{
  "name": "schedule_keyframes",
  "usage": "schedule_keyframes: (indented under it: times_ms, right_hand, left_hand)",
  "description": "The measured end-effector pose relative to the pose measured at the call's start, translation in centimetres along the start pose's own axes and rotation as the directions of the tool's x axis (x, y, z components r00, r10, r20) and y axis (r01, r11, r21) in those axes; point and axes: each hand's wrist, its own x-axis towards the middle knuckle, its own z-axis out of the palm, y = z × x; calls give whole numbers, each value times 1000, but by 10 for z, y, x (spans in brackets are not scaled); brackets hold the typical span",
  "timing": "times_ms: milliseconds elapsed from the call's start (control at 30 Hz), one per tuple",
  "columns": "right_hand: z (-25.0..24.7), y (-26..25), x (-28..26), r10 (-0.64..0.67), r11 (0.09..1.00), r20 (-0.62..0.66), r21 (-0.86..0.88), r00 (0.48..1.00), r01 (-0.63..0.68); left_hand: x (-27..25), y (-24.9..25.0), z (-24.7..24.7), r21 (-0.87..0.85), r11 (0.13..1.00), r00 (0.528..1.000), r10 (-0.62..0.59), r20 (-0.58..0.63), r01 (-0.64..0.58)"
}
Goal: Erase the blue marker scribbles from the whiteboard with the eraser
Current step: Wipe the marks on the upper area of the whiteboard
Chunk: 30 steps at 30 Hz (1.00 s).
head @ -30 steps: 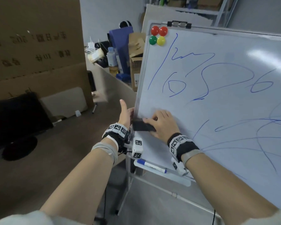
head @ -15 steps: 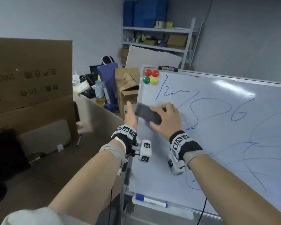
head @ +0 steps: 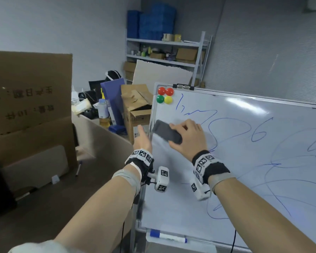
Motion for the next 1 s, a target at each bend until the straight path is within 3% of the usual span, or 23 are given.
schedule_keyframes:
  times_ms: [67, 133, 233, 300, 533, 600, 700, 800, 1000]
  right_hand:
    - [-11, 12, 6, 171, 985, -119, 26, 978, -169]
    - [-18, 23, 9, 216, 976, -185, 43, 959, -211]
    - [-4, 14, 0, 31, 999, -30, 36, 999, -30]
    - [15, -3, -15, -54, 997, 86, 58, 995, 49]
    - [22, 1, -29, -158, 987, 249, 63, 956, 147]
    - [17, 9, -33, -134, 991, 203, 11, 970, 135]
    - [9, 21, -31, 71, 996, -21, -59, 997, -73]
    - [-5, 28, -20, 277, 960, -173, -1, 945, -281]
    - [-34, 31, 25, 330, 943, -270, 63, 905, -325]
  left_hand:
    - [-2, 13, 5, -4, 1000, 1000, -10, 0, 10]
    - [-1, 21, 10, -31, 999, 999, -31, 30, 32]
    - [8, 14, 14, -81, 996, 1000, -28, 5, 29]
    - [7, 7, 13, -124, 992, 998, -40, -54, 33]
    - [-1, 1, 12, -109, 993, 997, -52, -56, 45]
    - [-5, 1, 16, -100, 994, 997, -51, -50, 46]
    - [-4, 0, 21, -50, 998, 998, -29, -50, 27]
    - [-10, 5, 21, 7, 1000, 998, 0, -67, 1]
    - [-16, 49, 30, 177, 955, 971, 225, 87, -237]
